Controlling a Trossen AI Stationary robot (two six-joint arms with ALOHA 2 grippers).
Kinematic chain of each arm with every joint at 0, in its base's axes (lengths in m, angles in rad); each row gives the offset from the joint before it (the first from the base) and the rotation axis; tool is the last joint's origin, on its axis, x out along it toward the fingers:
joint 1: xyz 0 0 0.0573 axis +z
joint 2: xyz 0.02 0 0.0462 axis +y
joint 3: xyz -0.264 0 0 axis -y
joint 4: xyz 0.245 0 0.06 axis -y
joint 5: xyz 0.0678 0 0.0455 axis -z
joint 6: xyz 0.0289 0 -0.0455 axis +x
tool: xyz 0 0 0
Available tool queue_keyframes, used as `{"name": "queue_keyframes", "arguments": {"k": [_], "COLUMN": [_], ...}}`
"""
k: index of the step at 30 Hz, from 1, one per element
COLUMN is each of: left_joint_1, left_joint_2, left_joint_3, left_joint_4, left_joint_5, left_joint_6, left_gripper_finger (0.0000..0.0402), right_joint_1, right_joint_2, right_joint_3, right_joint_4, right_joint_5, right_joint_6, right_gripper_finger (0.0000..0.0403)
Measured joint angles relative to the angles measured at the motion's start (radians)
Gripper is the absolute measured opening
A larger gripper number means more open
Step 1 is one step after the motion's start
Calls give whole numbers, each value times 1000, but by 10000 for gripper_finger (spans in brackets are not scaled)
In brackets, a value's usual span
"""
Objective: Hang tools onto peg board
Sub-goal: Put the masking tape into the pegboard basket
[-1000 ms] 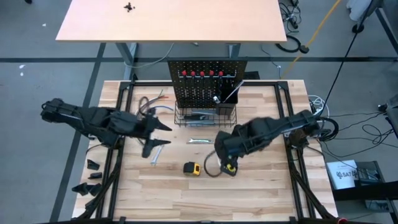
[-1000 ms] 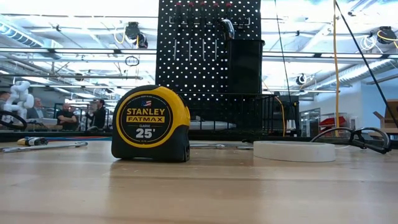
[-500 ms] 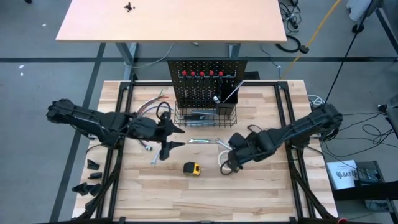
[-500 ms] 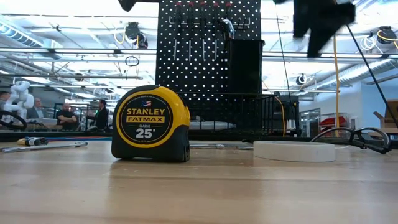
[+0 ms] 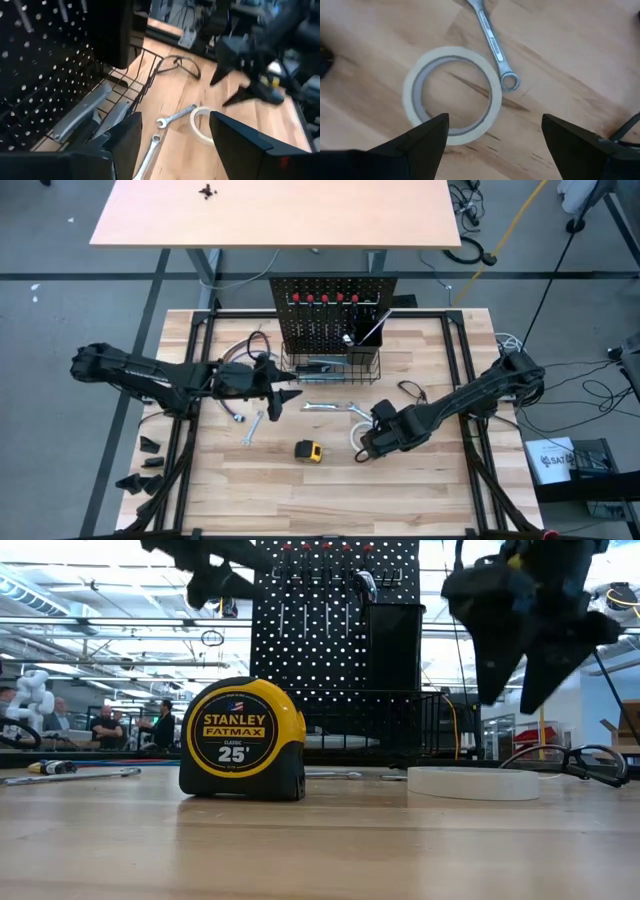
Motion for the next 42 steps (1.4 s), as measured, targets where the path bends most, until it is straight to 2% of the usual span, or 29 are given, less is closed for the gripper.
{"name": "queue_keyframes", "arguments": {"k": [5, 9, 13, 22, 32, 42], "left_joint_1": [0, -1, -7, -17, -26, -66], "left_joint_2": [-41, -54, -54, -55, -55, -55], "left_joint_3": [-103, -132, -137, -137, -137, -137], "left_joint_4": [80, 87, 86, 87, 86, 92], "left_joint_5": [2, 2, 14, 14, 16, 13], "left_joint_6": [-70, -72, -71, -68, -71, -104], "left_gripper_finger": [235, 235, 235, 235, 235, 235], "right_joint_1": [4, 2, -3, -12, -12, -10], "right_joint_2": [76, 126, 172, 244, 248, 185], "right_joint_3": [0, 0, 1, 5, 4, -4], "right_joint_4": [17, 49, 71, 128, 113, 87], "right_joint_5": [1, 3, -26, -76, -84, -5], "right_joint_6": [19, 20, 21, 14, 24, -5], "right_gripper_finger": [313, 311, 290, 209, 40, 35]}}
